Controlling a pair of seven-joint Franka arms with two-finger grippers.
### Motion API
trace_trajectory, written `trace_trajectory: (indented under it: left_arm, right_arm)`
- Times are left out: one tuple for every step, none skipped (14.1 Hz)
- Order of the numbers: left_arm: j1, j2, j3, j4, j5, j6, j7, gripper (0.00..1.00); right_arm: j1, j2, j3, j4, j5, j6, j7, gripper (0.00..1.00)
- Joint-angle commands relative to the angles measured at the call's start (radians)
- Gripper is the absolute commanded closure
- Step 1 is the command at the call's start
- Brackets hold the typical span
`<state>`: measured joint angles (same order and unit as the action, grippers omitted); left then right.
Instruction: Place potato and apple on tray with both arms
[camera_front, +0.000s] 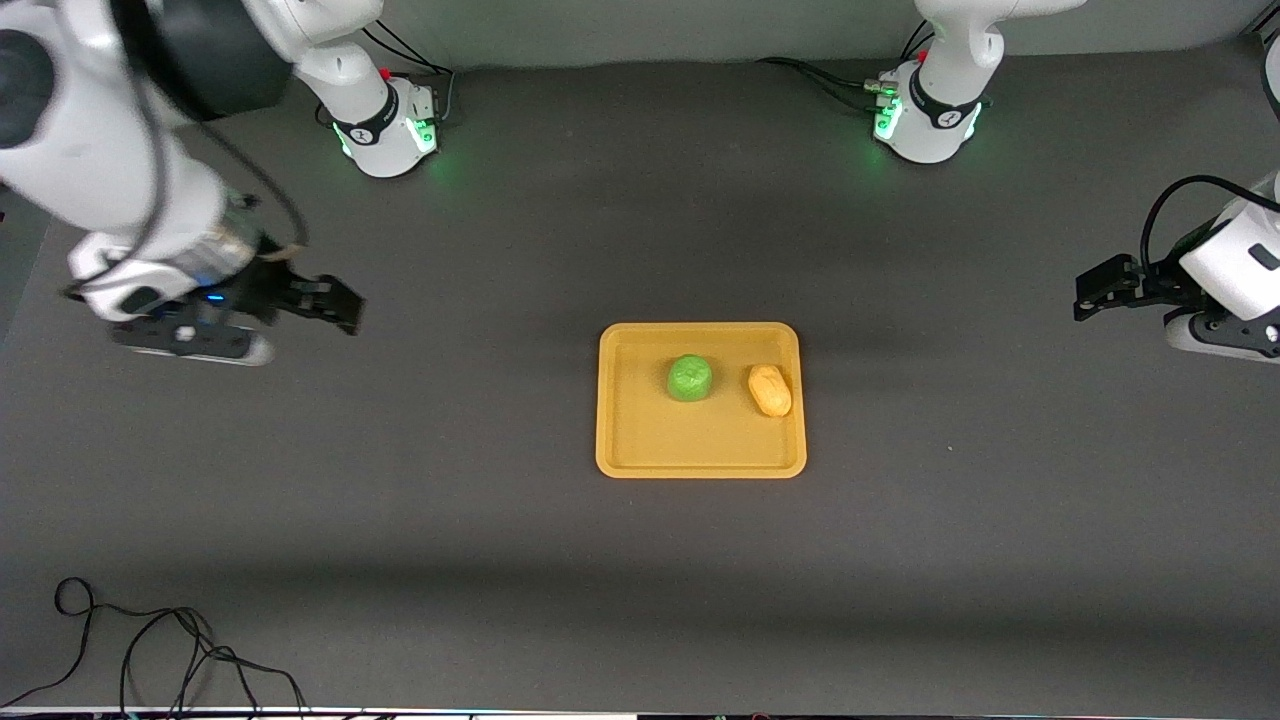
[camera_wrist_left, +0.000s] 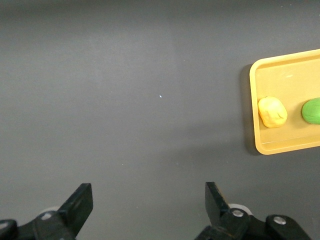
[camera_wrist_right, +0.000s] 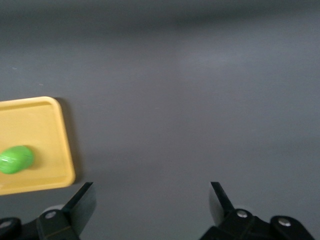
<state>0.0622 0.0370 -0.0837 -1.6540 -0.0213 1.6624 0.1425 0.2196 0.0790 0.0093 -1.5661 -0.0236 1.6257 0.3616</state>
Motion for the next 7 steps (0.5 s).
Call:
trace_trajectory:
  left_arm:
    - [0.001,-0.009,-0.002,-0.003,0.009,-0.018,0.015,0.0]
    - [0.001,-0.009,-0.002,-0.001,0.009,-0.018,0.017,0.0]
    - [0.001,-0.009,-0.002,-0.001,0.009,-0.016,0.017,0.0]
    - [0.002,-0.008,-0.001,-0.001,0.009,-0.015,0.017,0.0]
    - [0.002,-0.008,-0.001,-0.001,0.009,-0.015,0.02,0.0]
    - [0.004,-0.008,-0.001,-0.001,0.009,-0.013,0.028,0.0]
    - [0.004,-0.006,0.001,-0.001,0.009,-0.013,0.029,0.0]
  right_arm:
    - [-0.199,-0.056,0.099,-0.054,0.019,-0.007,-0.152,0.0]
    - [-0.269,-0.059,0.118,-0.052,0.019,-0.007,-0.211,0.0]
    - [-0.308,-0.062,0.12,-0.051,0.017,-0.007,-0.267,0.0]
    - [-0.33,-0.064,0.11,-0.049,0.017,-0.007,-0.307,0.0]
    - [-0.341,-0.064,0.095,-0.049,0.016,-0.009,-0.325,0.0]
    - [-0.335,-0.065,0.068,-0.049,0.017,-0.01,-0.328,0.0]
    - [-0.333,-0.068,0.061,-0.045,0.017,-0.026,-0.329,0.0]
